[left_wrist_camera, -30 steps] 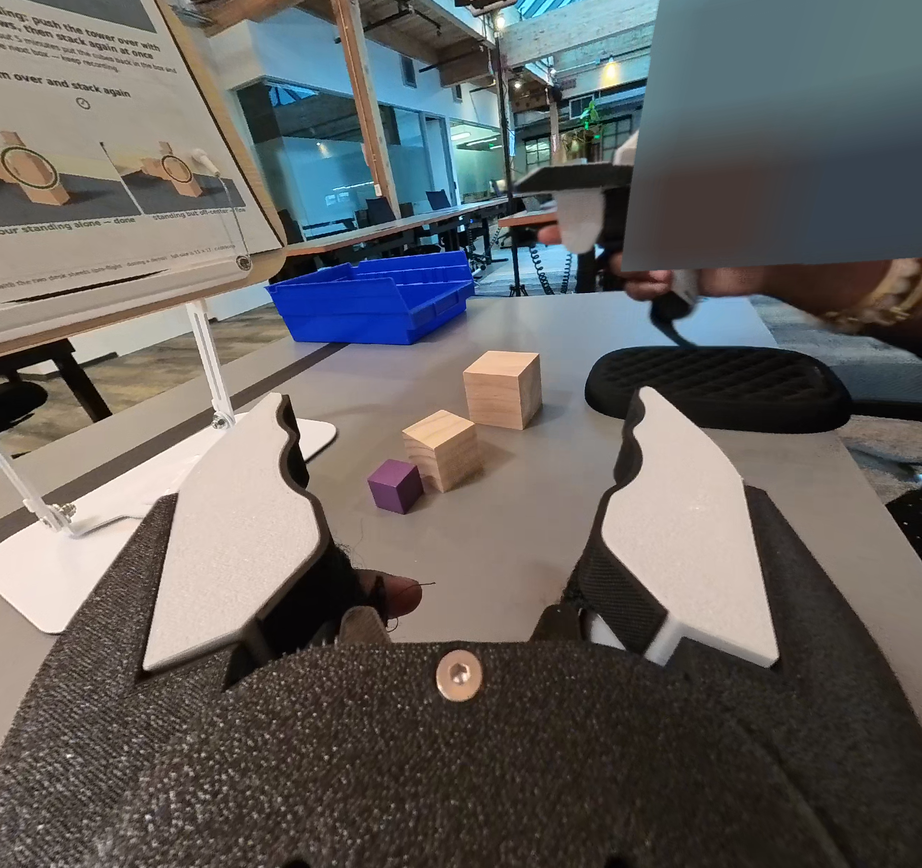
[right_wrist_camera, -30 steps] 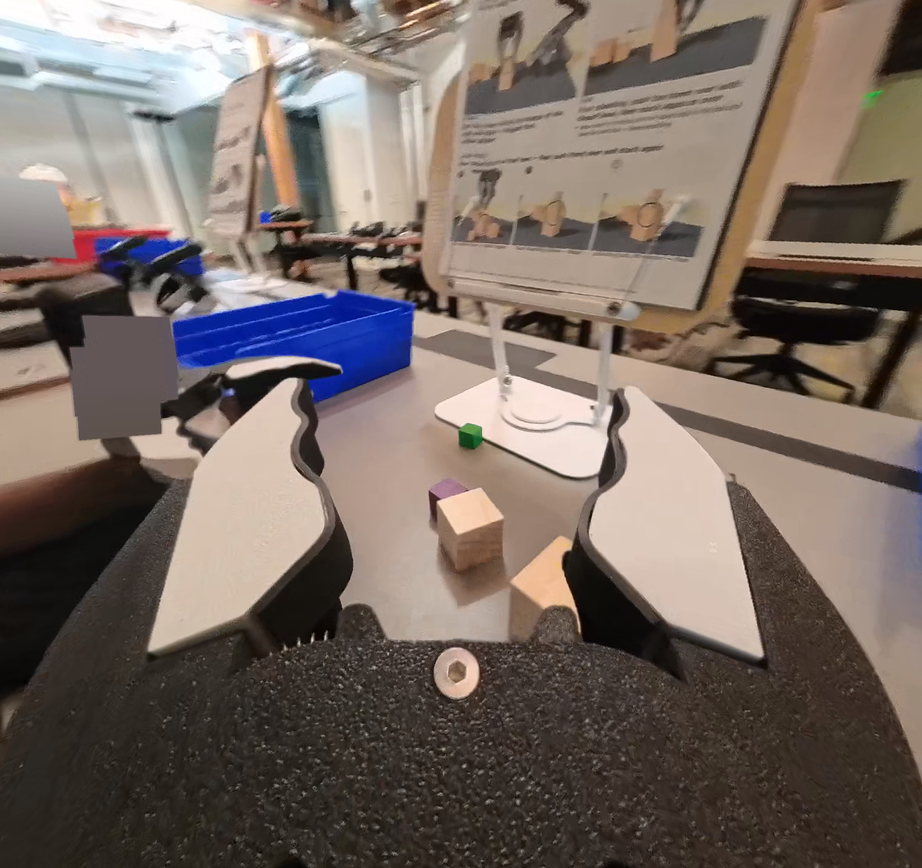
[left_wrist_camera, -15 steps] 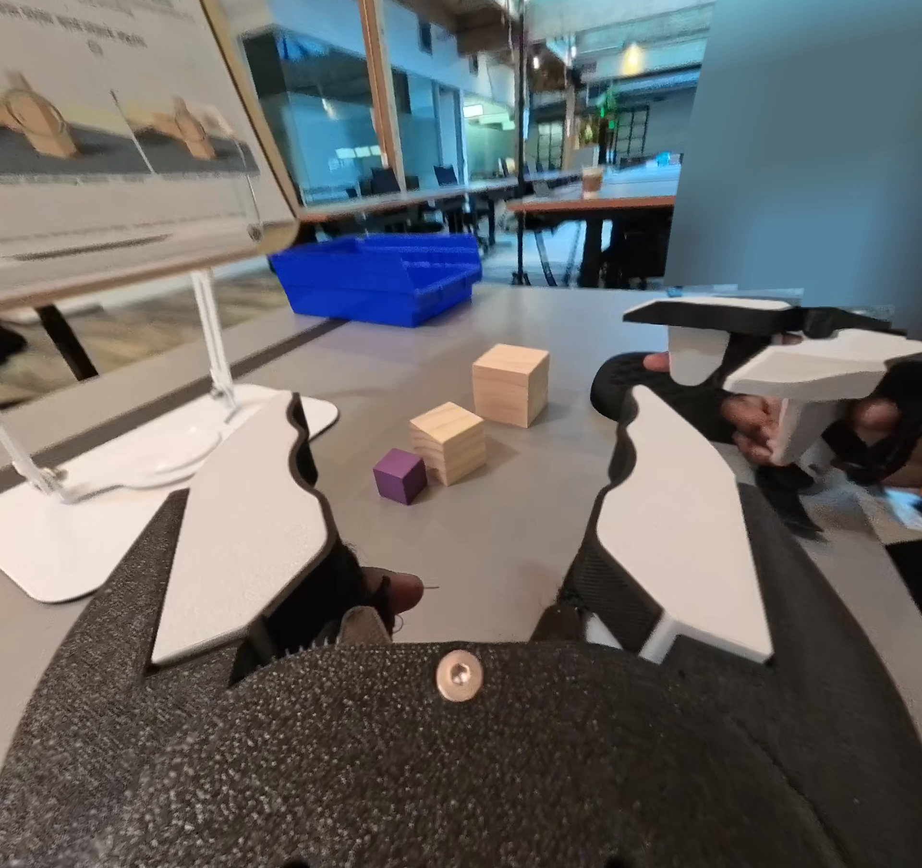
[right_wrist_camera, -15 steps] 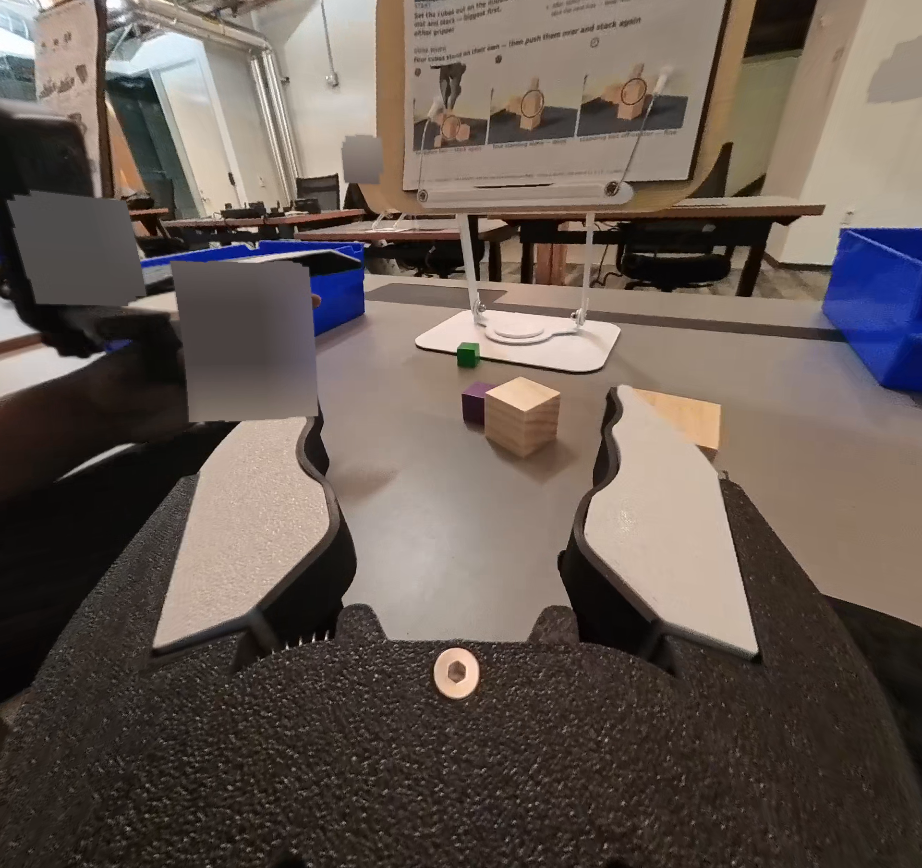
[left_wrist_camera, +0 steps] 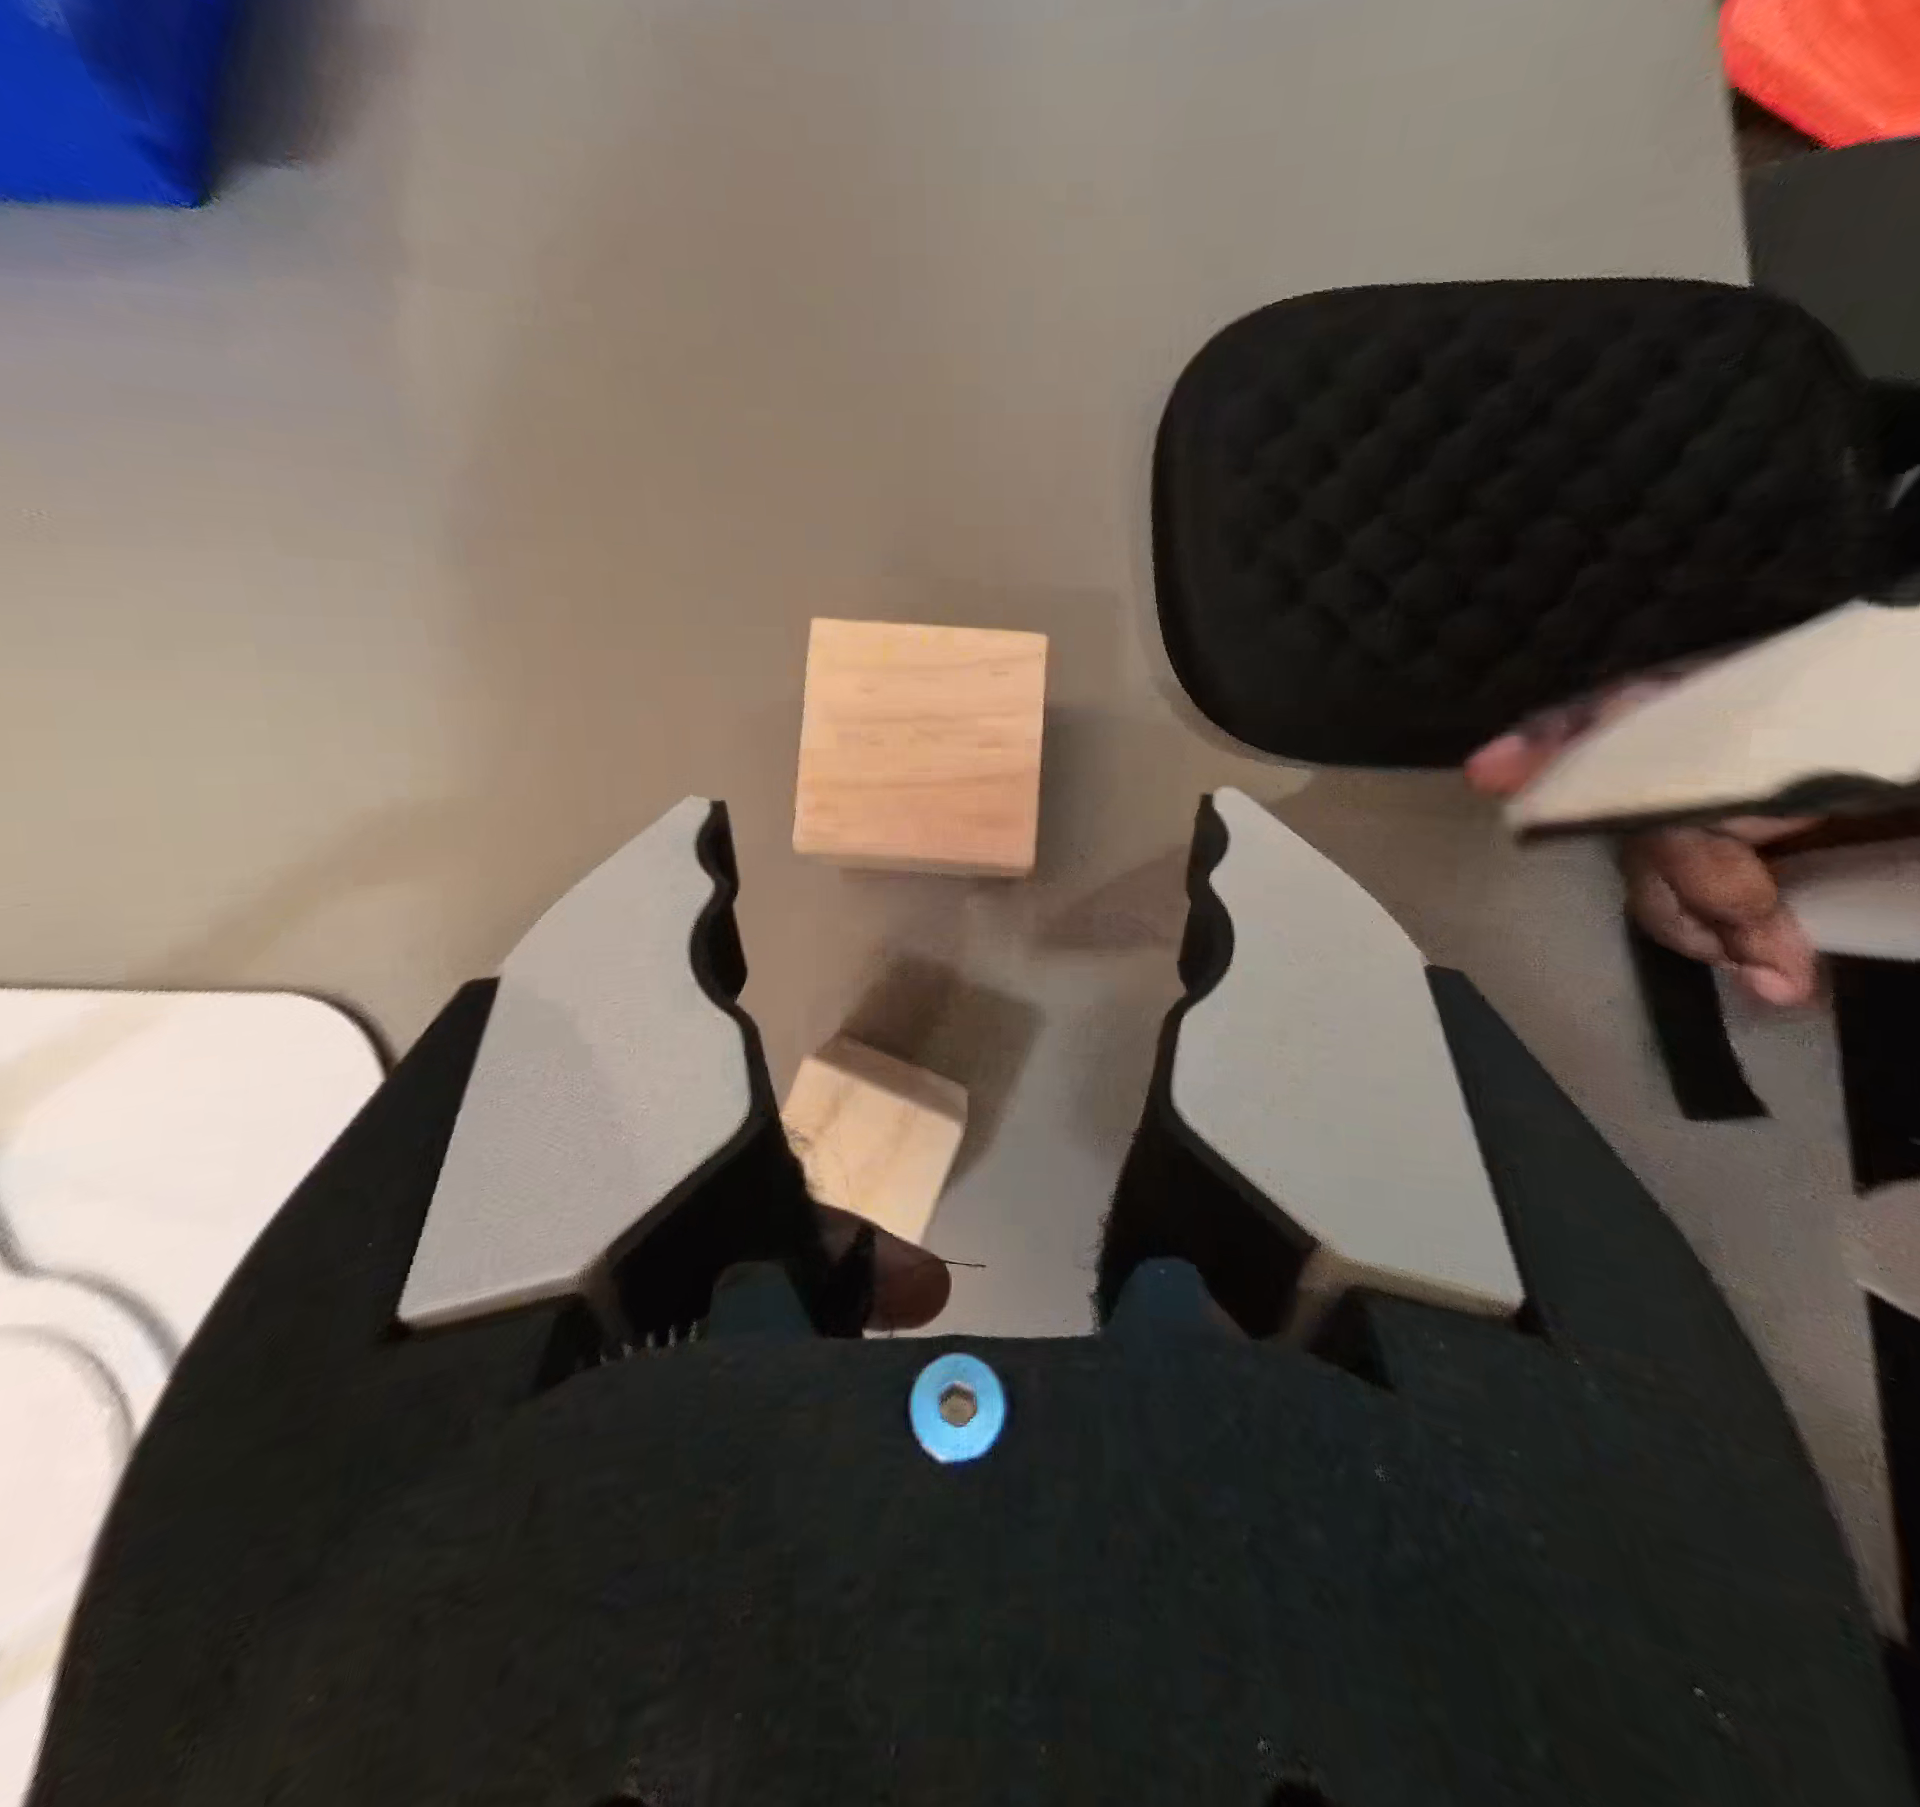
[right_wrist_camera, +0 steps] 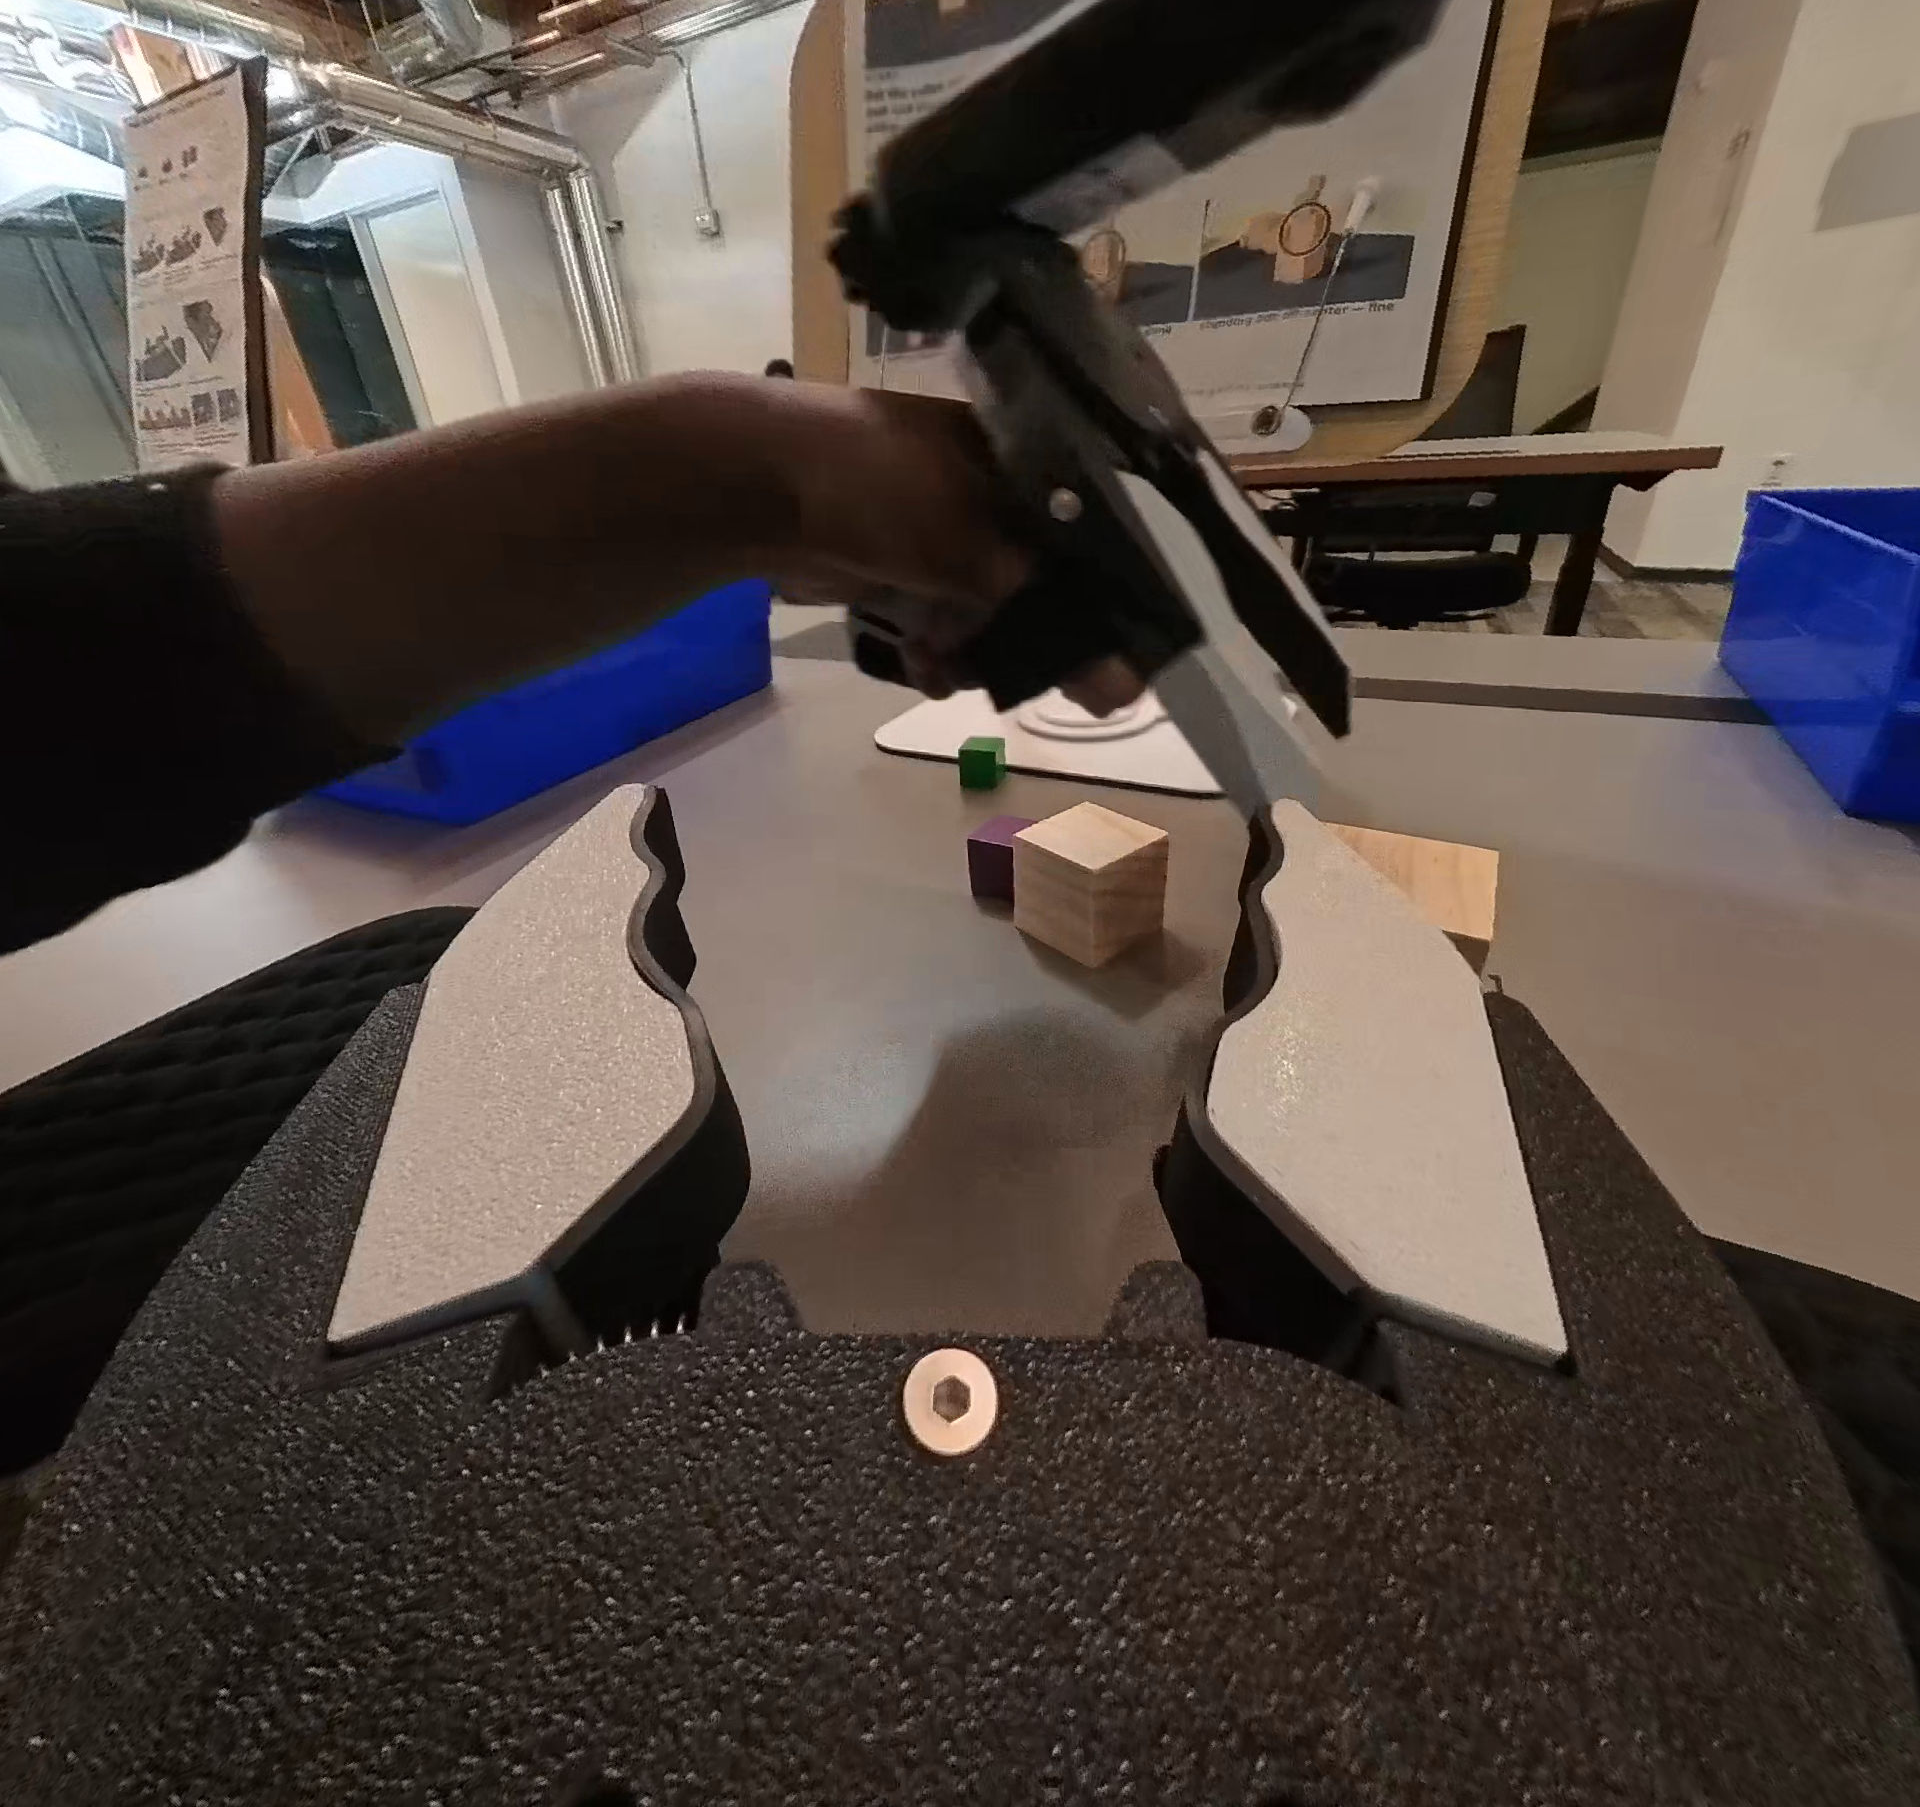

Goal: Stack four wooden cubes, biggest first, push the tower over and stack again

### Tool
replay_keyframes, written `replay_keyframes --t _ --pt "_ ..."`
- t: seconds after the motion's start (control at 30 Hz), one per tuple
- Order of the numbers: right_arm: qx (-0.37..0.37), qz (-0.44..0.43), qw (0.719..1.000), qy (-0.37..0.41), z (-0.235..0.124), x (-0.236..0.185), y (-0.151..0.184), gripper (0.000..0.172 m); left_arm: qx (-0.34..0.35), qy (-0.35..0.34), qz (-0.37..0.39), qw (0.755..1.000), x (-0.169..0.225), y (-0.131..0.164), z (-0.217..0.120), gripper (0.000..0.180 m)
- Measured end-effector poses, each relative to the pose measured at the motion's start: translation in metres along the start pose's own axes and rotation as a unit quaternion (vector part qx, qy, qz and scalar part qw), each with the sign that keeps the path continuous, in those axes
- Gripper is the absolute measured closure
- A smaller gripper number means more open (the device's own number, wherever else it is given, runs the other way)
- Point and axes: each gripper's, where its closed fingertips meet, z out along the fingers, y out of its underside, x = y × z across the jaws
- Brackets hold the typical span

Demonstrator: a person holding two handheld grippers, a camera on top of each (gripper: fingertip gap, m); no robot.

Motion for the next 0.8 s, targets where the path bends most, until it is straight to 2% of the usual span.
replay_keyframes --t 0.1,0.23,0.3,0.33,0.43,0.53,0.63,0.8 --pt "-0.004 -0.008 1.000 -0.002 0.001 -0.001 0.001 0.070 -0.030 0.006 0.011 0.999 -0.004 -0.003 0.018 0.104" --pt "-0.006 -0.009 1.000 -0.008 0.002 -0.002 0.002 0.072 -0.102 0.025 0.025 0.994 -0.004 0.015 0.040 0.096" --pt "-0.006 -0.004 1.000 -0.007 0.002 -0.001 0.001 0.072 -0.111 0.026 0.035 0.993 -0.006 0.017 0.046 0.117" --pt "-0.005 -0.003 1.000 -0.006 0.001 0.000 0.001 0.073 -0.113 0.022 0.044 0.992 -0.007 0.017 0.046 0.121" --pt "-0.005 -0.002 1.000 -0.005 0.002 0.001 0.001 0.073 -0.127 0.002 0.057 0.990 -0.009 0.019 0.030 0.121" --pt "-0.008 -0.002 1.000 -0.005 0.002 0.002 0.002 0.073 -0.097 0.001 0.052 0.994 -0.001 0.016 -0.006 0.121" --pt "-0.009 -0.012 1.000 0.000 0.003 0.002 0.003 0.073 -0.089 0.004 0.021 0.996 0.017 0.025 -0.037 0.121" --pt "-0.009 -0.024 1.000 0.007 0.003 0.002 0.003 0.074 -0.119 -0.021 -0.039 0.992 0.056 0.056 -0.048 0.121"
